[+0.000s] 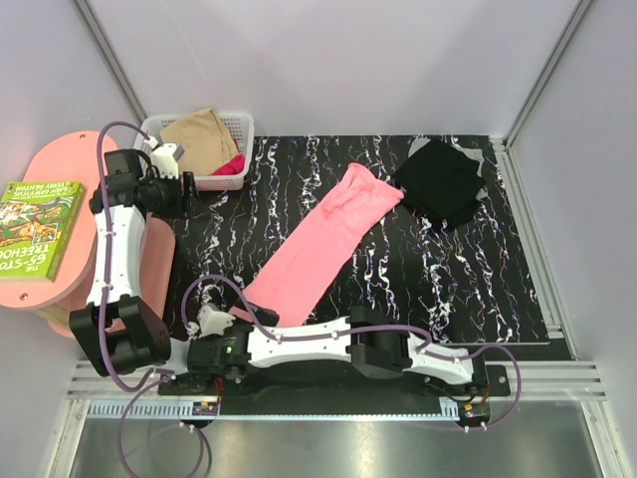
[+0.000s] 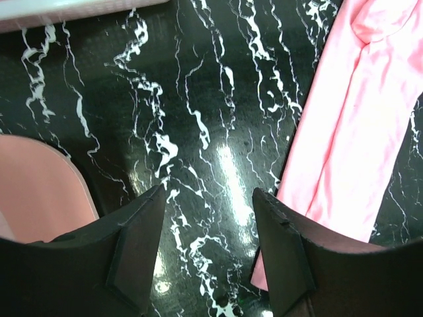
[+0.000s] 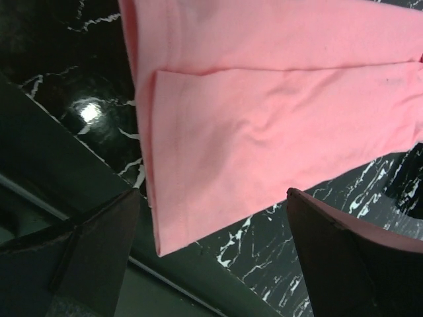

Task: Fold and stack the t-shirts
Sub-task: Fold the tshirt

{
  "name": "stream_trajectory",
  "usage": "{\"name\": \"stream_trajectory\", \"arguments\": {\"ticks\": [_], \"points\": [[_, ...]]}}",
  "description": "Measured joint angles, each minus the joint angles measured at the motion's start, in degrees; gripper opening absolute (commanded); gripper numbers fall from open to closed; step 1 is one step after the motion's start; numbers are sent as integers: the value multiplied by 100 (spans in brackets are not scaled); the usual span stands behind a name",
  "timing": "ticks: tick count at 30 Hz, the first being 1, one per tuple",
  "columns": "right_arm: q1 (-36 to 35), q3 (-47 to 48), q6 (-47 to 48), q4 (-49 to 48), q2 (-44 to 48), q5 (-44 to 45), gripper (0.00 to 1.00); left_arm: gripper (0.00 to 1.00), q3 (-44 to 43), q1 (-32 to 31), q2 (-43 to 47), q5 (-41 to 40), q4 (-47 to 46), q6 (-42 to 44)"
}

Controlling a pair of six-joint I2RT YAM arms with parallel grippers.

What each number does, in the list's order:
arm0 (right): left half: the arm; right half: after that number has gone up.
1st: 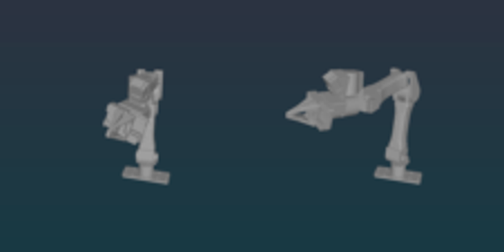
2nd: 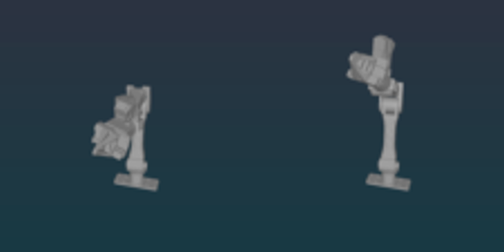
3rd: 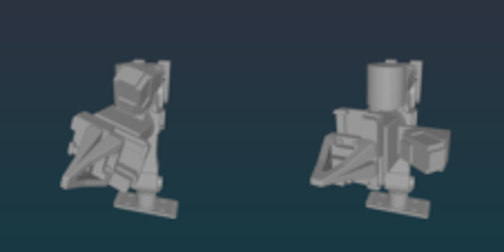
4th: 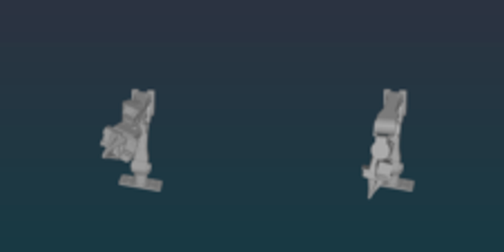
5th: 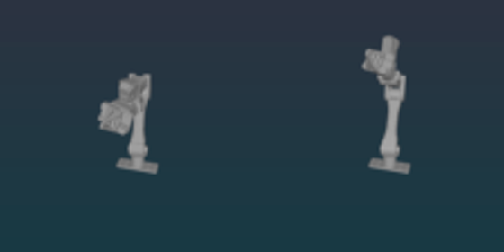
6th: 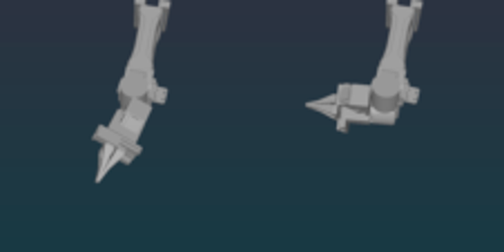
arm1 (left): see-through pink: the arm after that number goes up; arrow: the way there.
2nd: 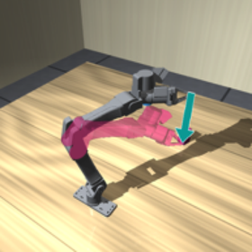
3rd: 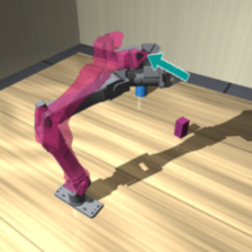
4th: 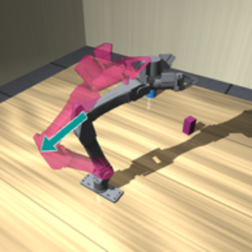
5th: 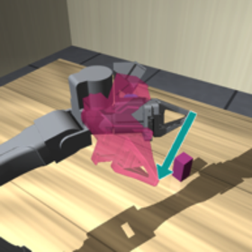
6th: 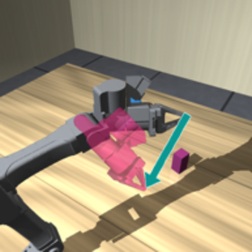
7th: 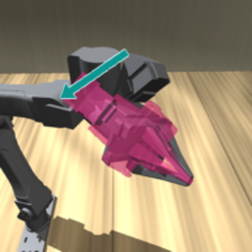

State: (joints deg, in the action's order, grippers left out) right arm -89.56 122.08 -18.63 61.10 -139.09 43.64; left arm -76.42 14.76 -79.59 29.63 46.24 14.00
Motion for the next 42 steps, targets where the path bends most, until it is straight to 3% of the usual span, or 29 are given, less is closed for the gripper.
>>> {"name": "stream_trajectory", "arguments": {"ticks": [8,17,29,40,42], "points": [[289,468,177,245,-214,-315,100,59,4,24,-31,175,72,81],[514,511,417,-525,-400,-741,100,59,4,48,-157,208,79,175],[450,-234,498,-1368,39,-1475,100,58,4,85,-267,208,81,271],[358,-752,448,-1268,229,-2028,100,58,4,90,-267,210,85,273],[358,-745,450,-1255,229,-2031,96,58,4,90,-267,210,83,275]]}}
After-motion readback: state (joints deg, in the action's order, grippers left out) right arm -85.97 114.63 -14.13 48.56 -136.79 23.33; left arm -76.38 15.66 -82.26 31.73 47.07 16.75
